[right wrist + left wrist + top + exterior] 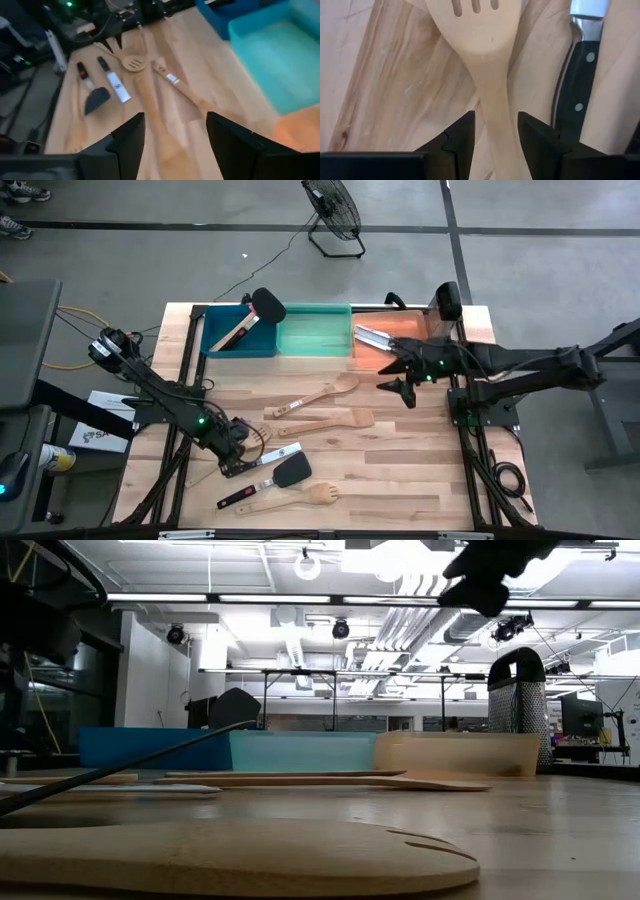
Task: Pick & Place Kitchen Items
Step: Put the serving spoon into the green bin
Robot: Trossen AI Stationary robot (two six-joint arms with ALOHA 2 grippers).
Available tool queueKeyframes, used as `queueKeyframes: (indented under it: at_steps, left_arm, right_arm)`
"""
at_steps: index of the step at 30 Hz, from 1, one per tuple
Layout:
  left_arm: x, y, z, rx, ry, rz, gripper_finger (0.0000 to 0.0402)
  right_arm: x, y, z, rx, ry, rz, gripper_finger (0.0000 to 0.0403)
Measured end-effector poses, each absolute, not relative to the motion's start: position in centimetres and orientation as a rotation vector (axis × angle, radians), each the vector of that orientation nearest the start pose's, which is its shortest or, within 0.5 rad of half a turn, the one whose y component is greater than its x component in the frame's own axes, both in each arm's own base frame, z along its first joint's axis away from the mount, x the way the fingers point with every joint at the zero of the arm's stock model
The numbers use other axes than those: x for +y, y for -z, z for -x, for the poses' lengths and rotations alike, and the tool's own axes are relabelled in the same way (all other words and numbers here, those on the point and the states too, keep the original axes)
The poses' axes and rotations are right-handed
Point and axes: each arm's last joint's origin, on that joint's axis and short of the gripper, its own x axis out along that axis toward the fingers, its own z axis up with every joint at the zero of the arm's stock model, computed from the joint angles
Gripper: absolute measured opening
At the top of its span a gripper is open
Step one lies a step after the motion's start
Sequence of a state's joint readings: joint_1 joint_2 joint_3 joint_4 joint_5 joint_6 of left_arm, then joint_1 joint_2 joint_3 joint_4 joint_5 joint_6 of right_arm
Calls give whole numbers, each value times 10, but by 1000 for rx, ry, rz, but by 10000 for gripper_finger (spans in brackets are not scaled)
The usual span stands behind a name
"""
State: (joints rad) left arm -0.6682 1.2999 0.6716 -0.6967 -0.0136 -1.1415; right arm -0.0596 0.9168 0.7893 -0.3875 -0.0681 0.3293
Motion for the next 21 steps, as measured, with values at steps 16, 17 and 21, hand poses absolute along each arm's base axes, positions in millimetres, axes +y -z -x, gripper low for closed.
queueKeyframes:
  at_steps: [16,17,21]
  left_arm:
    - [-128,-168,-164,1340,-273,562,145]
    - [-129,-166,-165,1345,-278,558,145]
    - [-131,-158,-167,1371,-307,549,145]
  right_arm:
    - [25,-250,-186,470,37,-277,202]
    - [25,-251,-186,470,37,-276,202]
    - [25,-250,-186,471,37,-276,202]
